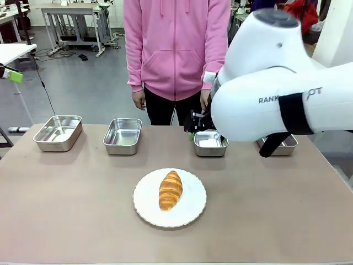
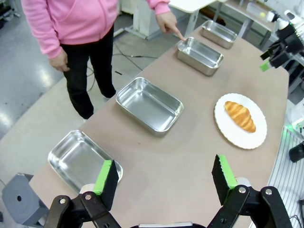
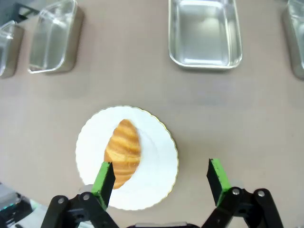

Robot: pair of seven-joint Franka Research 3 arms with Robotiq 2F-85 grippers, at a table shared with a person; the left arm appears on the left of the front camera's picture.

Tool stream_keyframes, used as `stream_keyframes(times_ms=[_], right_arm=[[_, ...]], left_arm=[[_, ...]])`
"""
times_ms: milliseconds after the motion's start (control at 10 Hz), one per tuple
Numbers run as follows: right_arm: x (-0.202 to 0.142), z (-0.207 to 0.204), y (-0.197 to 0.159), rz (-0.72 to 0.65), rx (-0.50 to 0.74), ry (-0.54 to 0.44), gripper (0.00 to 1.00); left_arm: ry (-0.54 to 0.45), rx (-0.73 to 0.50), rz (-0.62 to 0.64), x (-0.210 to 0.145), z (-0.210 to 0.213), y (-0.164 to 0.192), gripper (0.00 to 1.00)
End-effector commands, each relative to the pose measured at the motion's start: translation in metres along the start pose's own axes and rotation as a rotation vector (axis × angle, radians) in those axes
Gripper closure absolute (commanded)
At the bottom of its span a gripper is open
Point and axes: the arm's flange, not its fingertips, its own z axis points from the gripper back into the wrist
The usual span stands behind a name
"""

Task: Place the bread in the container.
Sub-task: Place the Butter Roll into the Airtight Container indicated by the human.

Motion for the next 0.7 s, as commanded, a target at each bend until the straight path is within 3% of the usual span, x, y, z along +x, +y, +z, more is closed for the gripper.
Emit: stream_keyframes(times_ms=[0, 500, 600], right_arm=[[0.0, 0.017, 0.003, 0.028, 0.015, -0.021, 0.0], [0.0, 0.014, 0.005, 0.015, 0.02, -0.019, 0.0], [-0.01, 0.001, 0.027, -0.013, -0.01, 0.019, 0.0]], left_arm=[[-0.005, -0.005, 0.001, 0.0, 0.001, -0.001, 0.0], [-0.005, -0.005, 0.001, 0.0, 0.001, -0.001, 0.0], [-0.005, -0.005, 0.001, 0.0, 0.001, -0.001, 0.0]])
